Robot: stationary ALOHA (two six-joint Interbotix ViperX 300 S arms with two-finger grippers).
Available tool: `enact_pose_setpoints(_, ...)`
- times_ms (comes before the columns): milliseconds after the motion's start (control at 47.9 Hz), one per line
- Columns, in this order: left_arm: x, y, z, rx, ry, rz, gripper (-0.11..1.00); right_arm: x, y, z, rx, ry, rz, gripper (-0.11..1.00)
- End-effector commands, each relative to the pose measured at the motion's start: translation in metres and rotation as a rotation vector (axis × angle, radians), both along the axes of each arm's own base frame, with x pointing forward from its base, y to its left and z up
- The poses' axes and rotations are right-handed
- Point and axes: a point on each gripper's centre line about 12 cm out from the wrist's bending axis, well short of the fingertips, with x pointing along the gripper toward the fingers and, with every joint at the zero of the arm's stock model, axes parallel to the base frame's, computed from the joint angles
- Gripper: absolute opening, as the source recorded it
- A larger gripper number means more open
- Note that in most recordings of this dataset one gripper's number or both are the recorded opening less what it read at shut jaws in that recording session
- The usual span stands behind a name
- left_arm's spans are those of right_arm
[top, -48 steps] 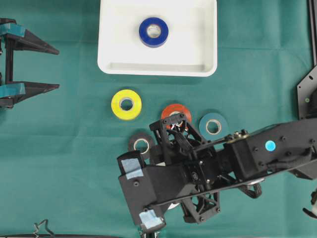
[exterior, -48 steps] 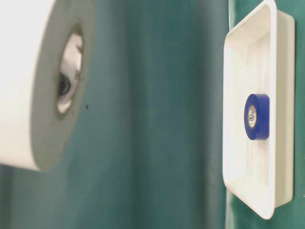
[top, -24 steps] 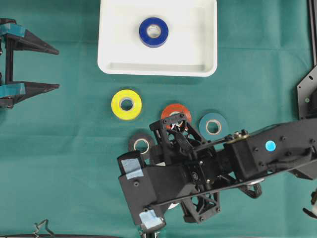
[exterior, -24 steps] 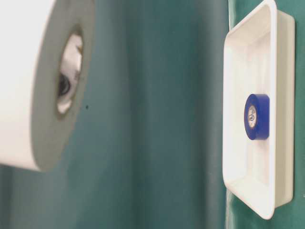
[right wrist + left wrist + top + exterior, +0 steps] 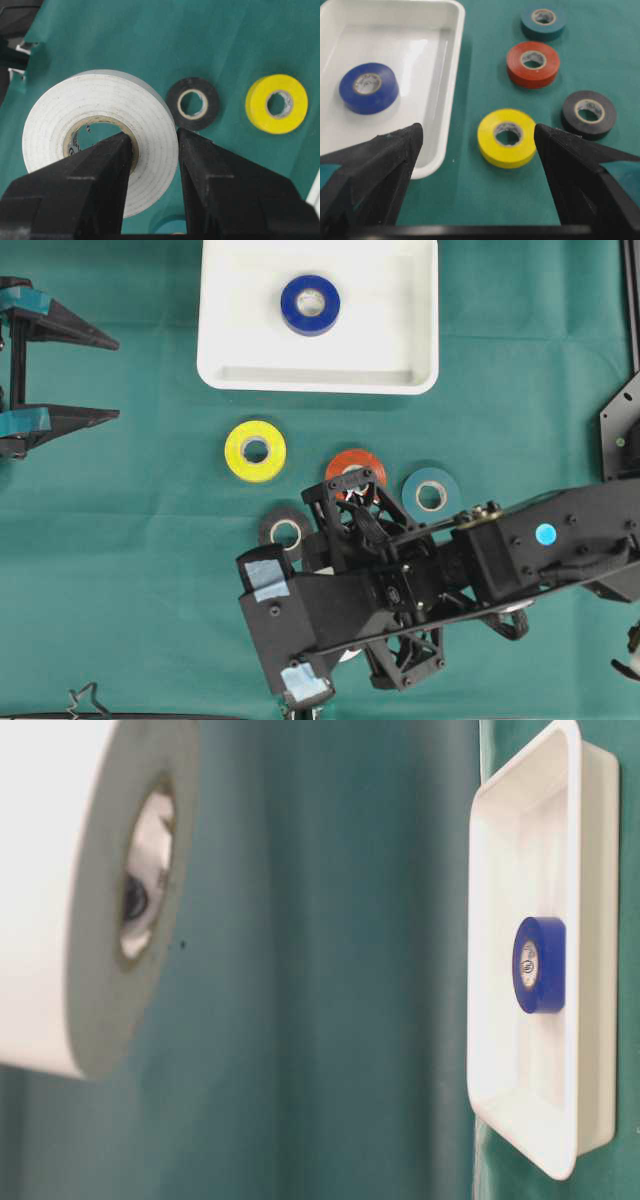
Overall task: Pick up the tape from a random location and place it into the white case.
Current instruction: 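Lift the white tape roll and carry it over the white tray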
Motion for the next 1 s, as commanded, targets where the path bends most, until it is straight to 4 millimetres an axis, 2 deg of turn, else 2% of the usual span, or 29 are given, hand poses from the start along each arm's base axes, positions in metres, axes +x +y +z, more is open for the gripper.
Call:
enact_pose_setpoints(0, 0.002, 0.000, 0.005, 0.002, -0.012, -0.002, 0.98, -0.006, -0.004, 0.026, 0.025, -0.065, -0.006, 0.30)
enact_pose_setpoints(313, 0.002, 0.000, 0.005, 0.001, -0.011, -0.002, 0.98, -0.002, -0.016, 0.025, -0.005, -0.067, -0.031, 0.30)
enact_pose_setpoints(460, 0.002, 0.000, 0.005, 0.001, -0.014, -0.002, 0.98, 0.003, -0.033, 0.025, -0.011, -0.065, -0.064, 0.30)
enact_pose_setpoints(627, 0.002, 0.000, 0.005, 0.001, -0.014, -0.002, 0.98, 0.010, -0.069, 0.021, -0.021, -0.047, -0.146, 0.30)
enact_pose_setpoints(982, 0.002, 0.000, 0.005, 0.002, -0.014, -0.002, 0.98, 0.016, -0.185, 0.014, -0.060, -0.027, -0.356, 0.30)
